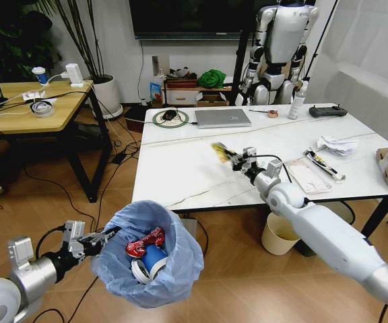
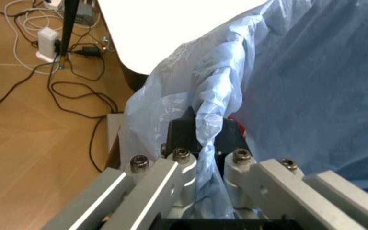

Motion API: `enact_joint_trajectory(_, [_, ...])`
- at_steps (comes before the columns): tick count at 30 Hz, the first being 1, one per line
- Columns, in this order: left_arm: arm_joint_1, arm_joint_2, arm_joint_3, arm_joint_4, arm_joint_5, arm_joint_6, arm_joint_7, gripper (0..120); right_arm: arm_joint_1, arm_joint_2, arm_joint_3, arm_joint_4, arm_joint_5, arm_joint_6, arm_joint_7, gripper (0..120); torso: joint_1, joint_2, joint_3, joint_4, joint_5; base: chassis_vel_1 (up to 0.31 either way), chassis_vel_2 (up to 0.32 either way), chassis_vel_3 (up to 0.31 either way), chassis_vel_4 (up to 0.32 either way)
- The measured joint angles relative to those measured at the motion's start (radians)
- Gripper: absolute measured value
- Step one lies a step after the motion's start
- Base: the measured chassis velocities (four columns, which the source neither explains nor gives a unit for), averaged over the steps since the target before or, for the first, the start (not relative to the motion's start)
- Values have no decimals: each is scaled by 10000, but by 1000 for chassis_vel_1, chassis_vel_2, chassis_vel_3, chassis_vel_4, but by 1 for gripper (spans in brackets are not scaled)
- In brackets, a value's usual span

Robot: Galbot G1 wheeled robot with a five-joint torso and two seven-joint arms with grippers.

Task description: Pick up the trash bin and place the trash from the table into it.

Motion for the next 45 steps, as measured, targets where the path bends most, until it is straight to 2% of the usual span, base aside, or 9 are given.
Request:
enact_joint_trajectory(2, [-8, 1, 14, -66, 1, 1, -41, 0, 228, -237, -603, 1244, 363, 198, -483, 0, 0, 0, 0, 1, -2, 0, 0, 0, 0])
enact_joint_trajectory(4, [-9, 1, 15, -92, 0, 2, -50, 0, 316, -273, -794, 1516, 439, 236, -606, 0, 0, 0, -1, 3, -3, 0, 0, 0, 0])
enact_joint_trajectory(5, [13, 18, -22, -186, -38, 13, -92, 0, 1017, -332, -1905, 2459, 811, 357, -1116, 0, 0, 1, 0, 3, -2, 0, 0, 0, 0])
enact_joint_trajectory(9, [53, 8, -87, -276, -81, 23, -139, 0, 2266, -244, -3344, 2852, 999, 351, -1798, 0, 1, 1, 0, 5, -3, 0, 0, 0, 0])
enact_joint_trajectory(15, [158, -45, -159, -354, -79, 29, -163, 0, 2655, -232, -3988, 2569, 387, 329, -2763, 0, 1, 0, 1, 4, 0, 0, 0, 0, 0])
enact_joint_trajectory(25, [162, -27, -206, -357, -113, 41, -223, 0, 2516, -294, -3979, 2199, -479, 430, -3515, 3, 1, 1, 1, 2, 0, 0, 0, 0, 0])
enact_joint_trajectory(35, [120, -34, -146, -332, -136, 53, -259, 0, 2380, -281, -3809, 1885, -751, 558, -3770, 43, 3, 0, 1, 2, 0, 0, 0, 0, 0])
enact_joint_trajectory(39, [112, -46, -141, -332, -136, 54, -261, 0, 2308, -288, -3759, 1872, -760, 572, -3764, 53, 3, 0, 1, 2, 0, 0, 0, 0, 0])
enact_joint_trajectory(45, [118, -126, -89, -324, -64, 57, -260, 0, 1797, -202, -3045, 1592, -794, 1075, -2960, 76, 3, 0, 1, 4, -1, 0, 0, 0, 0])
